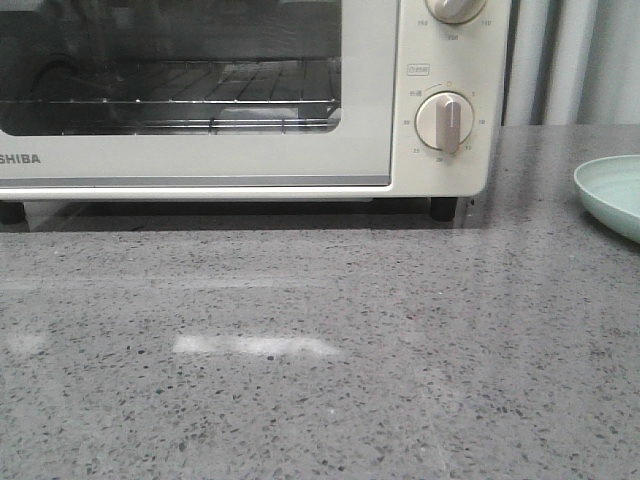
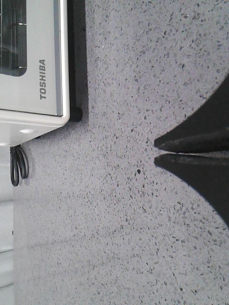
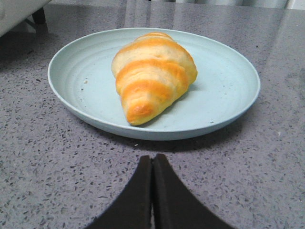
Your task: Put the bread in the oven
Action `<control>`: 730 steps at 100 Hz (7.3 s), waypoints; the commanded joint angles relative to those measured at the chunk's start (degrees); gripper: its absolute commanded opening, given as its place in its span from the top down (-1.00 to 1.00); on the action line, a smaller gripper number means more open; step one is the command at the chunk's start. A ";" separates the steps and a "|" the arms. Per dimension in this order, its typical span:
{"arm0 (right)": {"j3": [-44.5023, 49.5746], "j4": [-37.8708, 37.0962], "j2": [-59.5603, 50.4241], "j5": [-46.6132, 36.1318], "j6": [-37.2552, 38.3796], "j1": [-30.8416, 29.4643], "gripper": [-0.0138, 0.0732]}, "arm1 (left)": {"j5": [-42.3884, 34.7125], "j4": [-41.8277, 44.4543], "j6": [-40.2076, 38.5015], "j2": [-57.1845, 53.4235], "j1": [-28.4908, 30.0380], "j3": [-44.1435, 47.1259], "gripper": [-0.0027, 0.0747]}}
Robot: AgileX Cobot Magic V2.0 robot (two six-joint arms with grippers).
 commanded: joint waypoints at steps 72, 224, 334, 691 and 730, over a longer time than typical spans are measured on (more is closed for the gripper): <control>0.60 -0.36 -1.17 -1.37 -0.06 0.07 0.85 | -6.79 0.35 0.04 -1.49 0.25 1.33 0.99; -20.27 8.10 6.62 -11.31 3.74 0.07 0.36 | -24.37 -3.92 -5.04 7.33 -2.63 -19.01 0.41; -62.13 8.58 31.86 23.84 -0.80 0.65 0.67 | -0.81 -5.63 -2.94 43.93 -23.02 -59.70 0.99; -61.37 -9.63 69.38 31.34 8.33 7.38 -0.72 | 1.05 -2.95 -0.01 15.32 -20.70 -44.86 0.99; -61.37 -12.48 74.75 30.77 8.46 7.38 -0.72 | 1.05 -2.95 -0.01 15.32 -20.70 -44.86 0.99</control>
